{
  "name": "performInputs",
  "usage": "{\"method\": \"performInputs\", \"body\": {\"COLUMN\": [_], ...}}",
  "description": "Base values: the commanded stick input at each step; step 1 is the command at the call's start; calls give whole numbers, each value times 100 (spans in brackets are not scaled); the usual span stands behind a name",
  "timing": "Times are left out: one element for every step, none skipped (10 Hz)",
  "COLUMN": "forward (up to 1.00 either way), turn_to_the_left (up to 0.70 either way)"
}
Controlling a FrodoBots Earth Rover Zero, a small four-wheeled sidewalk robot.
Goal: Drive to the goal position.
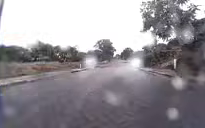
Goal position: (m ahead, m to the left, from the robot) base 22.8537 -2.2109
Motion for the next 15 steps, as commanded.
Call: {"method": "performInputs", "body": {"forward": [100, 100, 100, 100, 100, 100, 100, 100, 100, 100, 100, 100, 100, 100, 100], "turn_to_the_left": [-27, -27, -27, -27, -27, -27, -27, -27, -27, -27, -27, -27, -27, -27, 0]}}
